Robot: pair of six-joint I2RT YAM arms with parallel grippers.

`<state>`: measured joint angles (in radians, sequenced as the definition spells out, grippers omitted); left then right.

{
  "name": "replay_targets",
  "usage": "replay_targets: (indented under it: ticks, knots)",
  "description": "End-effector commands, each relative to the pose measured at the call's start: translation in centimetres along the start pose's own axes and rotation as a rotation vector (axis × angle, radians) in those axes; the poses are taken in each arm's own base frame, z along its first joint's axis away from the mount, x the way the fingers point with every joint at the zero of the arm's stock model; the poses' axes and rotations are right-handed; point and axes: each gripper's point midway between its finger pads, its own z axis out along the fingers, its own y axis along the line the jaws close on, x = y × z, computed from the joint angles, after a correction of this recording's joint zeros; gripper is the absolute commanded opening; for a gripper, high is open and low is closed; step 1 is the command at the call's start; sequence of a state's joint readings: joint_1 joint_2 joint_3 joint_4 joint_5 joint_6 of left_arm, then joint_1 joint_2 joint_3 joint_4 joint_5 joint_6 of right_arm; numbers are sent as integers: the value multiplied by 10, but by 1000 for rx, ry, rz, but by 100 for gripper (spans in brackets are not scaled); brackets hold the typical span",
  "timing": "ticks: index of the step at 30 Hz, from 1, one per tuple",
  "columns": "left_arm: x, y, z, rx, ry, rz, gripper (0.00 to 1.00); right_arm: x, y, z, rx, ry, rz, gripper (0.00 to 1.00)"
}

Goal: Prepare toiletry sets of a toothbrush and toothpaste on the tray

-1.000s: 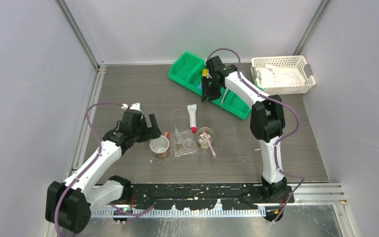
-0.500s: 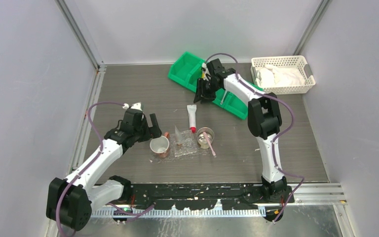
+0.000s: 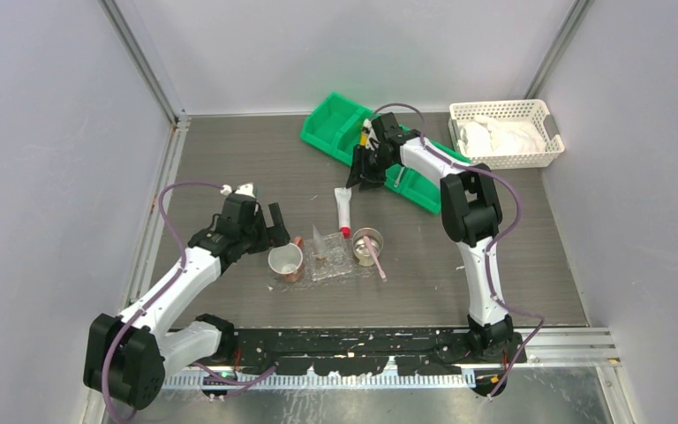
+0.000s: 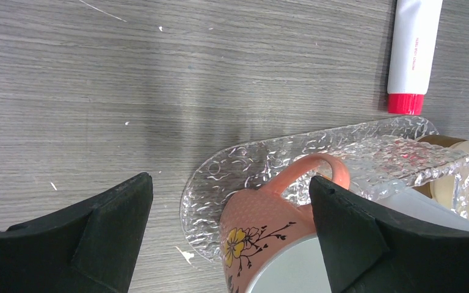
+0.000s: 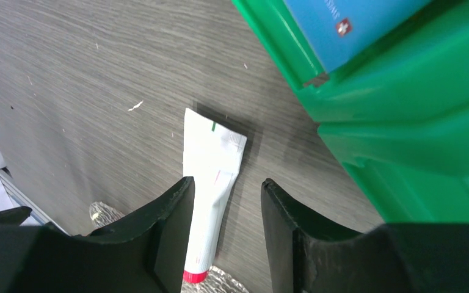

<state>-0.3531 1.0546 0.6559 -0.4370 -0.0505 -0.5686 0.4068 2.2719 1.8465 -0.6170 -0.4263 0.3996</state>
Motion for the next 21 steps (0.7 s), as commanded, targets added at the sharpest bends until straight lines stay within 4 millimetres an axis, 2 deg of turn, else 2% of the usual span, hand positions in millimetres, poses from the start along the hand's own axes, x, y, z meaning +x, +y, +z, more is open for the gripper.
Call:
replay_targets:
  ticks: [1,11,21]
  knots:
    - [-1,-1,3,9,-2,1,100,-5,0,10,-39,-17,15,50]
    - [-1,-1,3,10,0,2,100,-5,-8,25,-38,-28,35,47]
    - [-2,-2,4,10,-1,6,100,-3,1,32,-79,-18,30,46]
